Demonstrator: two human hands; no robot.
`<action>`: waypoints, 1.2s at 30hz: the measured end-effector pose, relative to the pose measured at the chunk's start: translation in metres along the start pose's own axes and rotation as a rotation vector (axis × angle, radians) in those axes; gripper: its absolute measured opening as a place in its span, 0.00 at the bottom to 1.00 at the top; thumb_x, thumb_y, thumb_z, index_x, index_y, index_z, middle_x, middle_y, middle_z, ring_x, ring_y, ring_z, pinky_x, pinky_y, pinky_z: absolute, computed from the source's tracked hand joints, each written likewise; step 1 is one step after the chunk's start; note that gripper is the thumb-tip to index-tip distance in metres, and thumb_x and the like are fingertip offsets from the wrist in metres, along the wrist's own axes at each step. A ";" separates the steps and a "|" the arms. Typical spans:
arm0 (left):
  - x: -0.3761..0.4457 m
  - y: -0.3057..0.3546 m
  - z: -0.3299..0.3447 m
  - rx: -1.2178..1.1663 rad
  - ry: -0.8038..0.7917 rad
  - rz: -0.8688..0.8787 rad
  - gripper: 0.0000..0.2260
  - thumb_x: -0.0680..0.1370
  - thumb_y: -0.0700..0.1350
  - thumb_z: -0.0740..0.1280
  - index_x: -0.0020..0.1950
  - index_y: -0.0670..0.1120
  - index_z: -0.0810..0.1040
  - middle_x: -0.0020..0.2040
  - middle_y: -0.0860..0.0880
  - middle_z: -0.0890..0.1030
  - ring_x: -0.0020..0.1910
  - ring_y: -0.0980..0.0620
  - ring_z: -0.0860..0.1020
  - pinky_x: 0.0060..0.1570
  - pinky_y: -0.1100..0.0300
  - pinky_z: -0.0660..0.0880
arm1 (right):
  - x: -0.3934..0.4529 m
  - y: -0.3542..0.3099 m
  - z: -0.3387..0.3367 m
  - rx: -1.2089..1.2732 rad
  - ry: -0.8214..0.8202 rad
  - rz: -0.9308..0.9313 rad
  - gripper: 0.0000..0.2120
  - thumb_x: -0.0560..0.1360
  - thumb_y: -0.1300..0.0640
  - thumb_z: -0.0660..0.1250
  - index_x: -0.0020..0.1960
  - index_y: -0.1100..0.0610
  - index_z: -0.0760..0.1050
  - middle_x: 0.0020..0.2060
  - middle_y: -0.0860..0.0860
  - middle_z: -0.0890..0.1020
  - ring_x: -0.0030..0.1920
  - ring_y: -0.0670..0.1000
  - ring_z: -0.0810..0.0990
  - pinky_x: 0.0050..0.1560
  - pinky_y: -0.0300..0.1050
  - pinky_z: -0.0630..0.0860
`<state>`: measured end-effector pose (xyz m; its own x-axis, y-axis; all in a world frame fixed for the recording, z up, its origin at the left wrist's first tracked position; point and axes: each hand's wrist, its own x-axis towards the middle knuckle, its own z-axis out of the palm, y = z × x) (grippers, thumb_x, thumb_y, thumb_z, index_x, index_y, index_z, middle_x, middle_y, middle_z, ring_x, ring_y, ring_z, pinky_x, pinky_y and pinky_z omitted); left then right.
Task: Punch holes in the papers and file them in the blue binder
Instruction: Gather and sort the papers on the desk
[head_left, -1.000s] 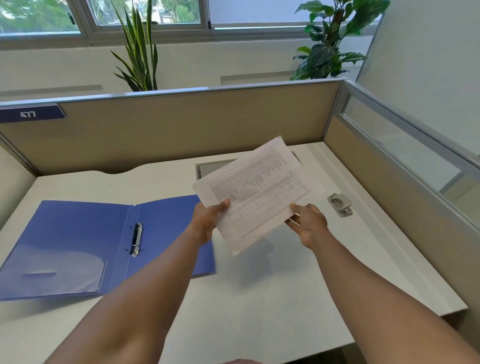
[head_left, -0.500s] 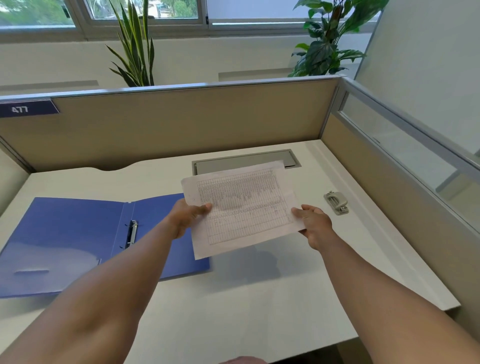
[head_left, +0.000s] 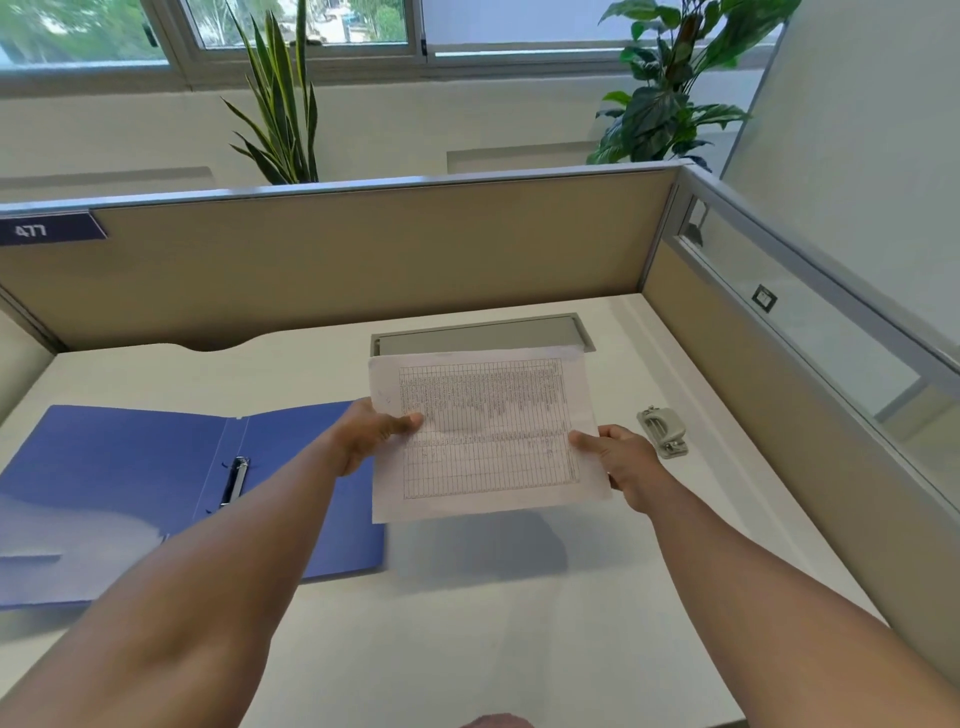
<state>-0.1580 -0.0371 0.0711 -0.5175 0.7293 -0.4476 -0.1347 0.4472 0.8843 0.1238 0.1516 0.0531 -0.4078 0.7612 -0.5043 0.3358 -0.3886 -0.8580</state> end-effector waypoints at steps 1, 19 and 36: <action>0.002 0.002 0.002 0.018 -0.012 -0.003 0.19 0.73 0.43 0.76 0.63 0.43 0.79 0.57 0.45 0.84 0.58 0.43 0.81 0.63 0.39 0.74 | 0.002 -0.001 -0.003 0.010 -0.034 0.009 0.12 0.69 0.54 0.77 0.47 0.56 0.77 0.49 0.54 0.85 0.49 0.55 0.84 0.56 0.54 0.78; 0.044 0.005 0.039 -0.125 0.233 -0.097 0.16 0.76 0.48 0.74 0.63 0.49 0.80 0.55 0.50 0.84 0.45 0.55 0.81 0.41 0.64 0.76 | 0.056 -0.001 -0.044 0.305 -0.023 0.083 0.14 0.76 0.64 0.70 0.59 0.54 0.70 0.54 0.53 0.81 0.53 0.57 0.81 0.51 0.52 0.79; 0.075 0.011 0.158 -0.542 0.230 -0.071 0.18 0.75 0.41 0.73 0.64 0.44 0.76 0.57 0.46 0.83 0.55 0.46 0.82 0.56 0.50 0.80 | 0.070 0.021 -0.032 0.449 -0.138 0.167 0.18 0.75 0.67 0.69 0.63 0.55 0.75 0.57 0.53 0.83 0.57 0.56 0.81 0.50 0.53 0.80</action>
<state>-0.0645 0.1044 0.0257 -0.6534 0.5491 -0.5212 -0.5569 0.1178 0.8222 0.1299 0.2136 0.0033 -0.4981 0.6059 -0.6202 0.0192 -0.7074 -0.7065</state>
